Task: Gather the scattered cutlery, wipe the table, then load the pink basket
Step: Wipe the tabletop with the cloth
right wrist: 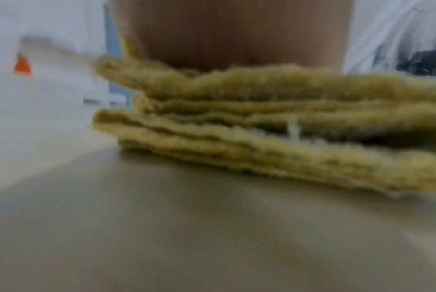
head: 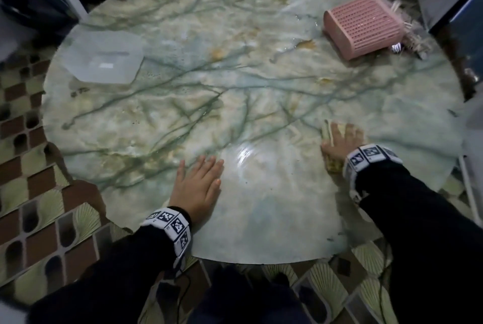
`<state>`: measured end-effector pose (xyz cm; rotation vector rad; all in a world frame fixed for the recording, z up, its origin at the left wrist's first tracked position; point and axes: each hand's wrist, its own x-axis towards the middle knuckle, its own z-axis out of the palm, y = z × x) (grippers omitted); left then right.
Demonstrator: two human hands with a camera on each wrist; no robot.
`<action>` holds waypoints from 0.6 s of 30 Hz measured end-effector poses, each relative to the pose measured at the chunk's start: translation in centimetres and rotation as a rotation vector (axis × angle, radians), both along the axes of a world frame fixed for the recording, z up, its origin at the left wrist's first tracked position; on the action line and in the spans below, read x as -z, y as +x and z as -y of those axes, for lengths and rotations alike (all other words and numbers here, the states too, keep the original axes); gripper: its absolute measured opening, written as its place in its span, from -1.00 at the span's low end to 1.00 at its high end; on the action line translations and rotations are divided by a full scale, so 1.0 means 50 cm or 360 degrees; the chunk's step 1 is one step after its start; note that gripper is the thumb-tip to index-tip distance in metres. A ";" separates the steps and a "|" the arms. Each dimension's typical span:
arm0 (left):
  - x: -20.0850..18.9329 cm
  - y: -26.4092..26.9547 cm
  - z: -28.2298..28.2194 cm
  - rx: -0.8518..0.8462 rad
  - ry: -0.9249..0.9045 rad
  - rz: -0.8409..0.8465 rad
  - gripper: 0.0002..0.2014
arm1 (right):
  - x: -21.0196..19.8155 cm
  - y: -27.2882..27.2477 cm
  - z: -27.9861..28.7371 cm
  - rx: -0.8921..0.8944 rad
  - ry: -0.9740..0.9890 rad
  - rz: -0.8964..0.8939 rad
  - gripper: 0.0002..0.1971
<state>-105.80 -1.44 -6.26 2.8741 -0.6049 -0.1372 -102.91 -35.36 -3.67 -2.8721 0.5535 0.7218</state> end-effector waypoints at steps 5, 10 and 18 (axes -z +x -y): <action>0.015 -0.022 0.013 -0.0084 0.0006 -0.0089 -0.28 | 0.007 -0.045 -0.207 -0.0714 0.0108 -0.0061 -0.34; 0.017 -0.050 0.073 -0.0169 -0.0066 -0.0176 -0.26 | -0.011 -0.206 -0.161 -0.1367 0.0245 -0.0431 -0.31; 0.024 -0.079 0.156 -0.0414 0.0019 -0.0159 -0.23 | -0.021 -0.064 0.217 -0.0428 0.0050 -0.0247 -0.29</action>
